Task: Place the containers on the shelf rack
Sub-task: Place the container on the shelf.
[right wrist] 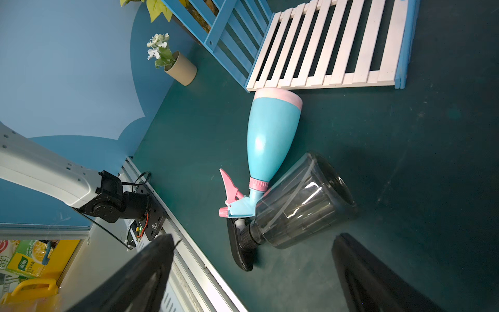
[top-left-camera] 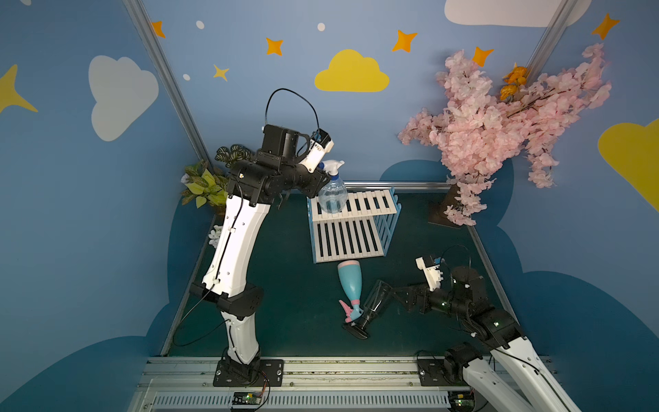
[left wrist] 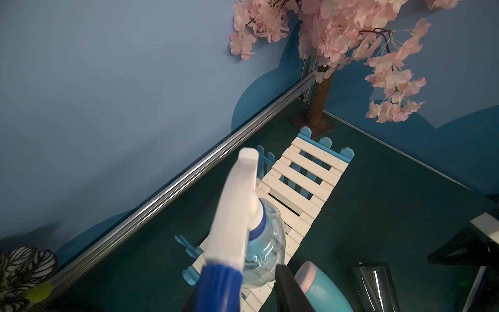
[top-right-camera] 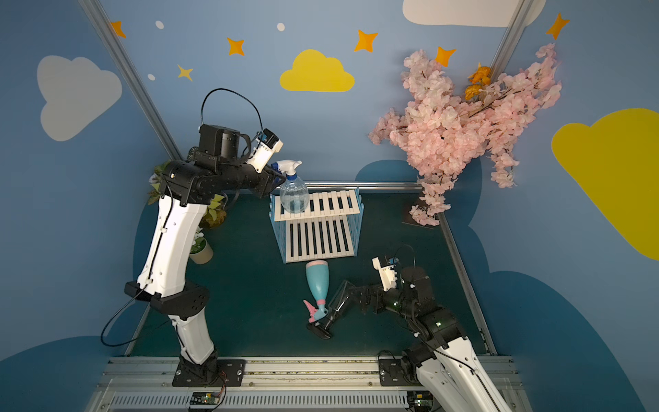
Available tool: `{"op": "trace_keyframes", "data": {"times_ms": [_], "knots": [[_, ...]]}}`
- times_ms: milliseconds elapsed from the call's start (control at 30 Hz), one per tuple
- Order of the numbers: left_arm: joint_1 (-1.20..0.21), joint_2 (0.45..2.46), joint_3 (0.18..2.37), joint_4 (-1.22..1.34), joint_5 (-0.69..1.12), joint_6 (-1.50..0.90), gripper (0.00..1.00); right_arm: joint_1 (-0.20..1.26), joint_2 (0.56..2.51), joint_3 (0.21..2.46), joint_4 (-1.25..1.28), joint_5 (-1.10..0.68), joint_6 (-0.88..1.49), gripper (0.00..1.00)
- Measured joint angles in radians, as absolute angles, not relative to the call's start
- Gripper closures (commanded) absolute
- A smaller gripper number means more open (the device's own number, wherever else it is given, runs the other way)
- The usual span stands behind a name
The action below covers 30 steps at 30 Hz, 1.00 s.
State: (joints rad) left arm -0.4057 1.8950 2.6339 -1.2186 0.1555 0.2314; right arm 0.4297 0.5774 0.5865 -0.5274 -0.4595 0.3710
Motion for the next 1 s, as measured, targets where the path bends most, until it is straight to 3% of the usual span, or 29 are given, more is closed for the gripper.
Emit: {"op": "trace_keyframes", "data": {"times_ms": [367, 500, 700, 900, 1000], "knots": [[-0.406, 1.904, 2.634, -1.206, 0.157, 0.231, 0.57, 0.43, 0.543, 0.556, -0.523, -0.452, 0.389, 0.02], [-0.406, 1.906, 2.634, -1.203, 0.156, 0.226, 0.36, 0.43, 0.537, 0.556, -0.523, -0.451, 0.389, 0.02], [-0.406, 1.89, 2.606, -1.202, 0.13, 0.233, 0.15, 0.43, 0.537, 0.556, -0.519, -0.449, 0.388, 0.02], [-0.406, 1.792, 2.486, -1.176, 0.12, 0.231, 0.05, 0.43, 0.543, 0.556, -0.512, -0.449, 0.387, 0.02], [-0.406, 1.647, 2.288, -1.095, 0.126, 0.216, 0.04, 0.43, 0.545, 0.558, -0.512, -0.448, 0.381, 0.02]]}}
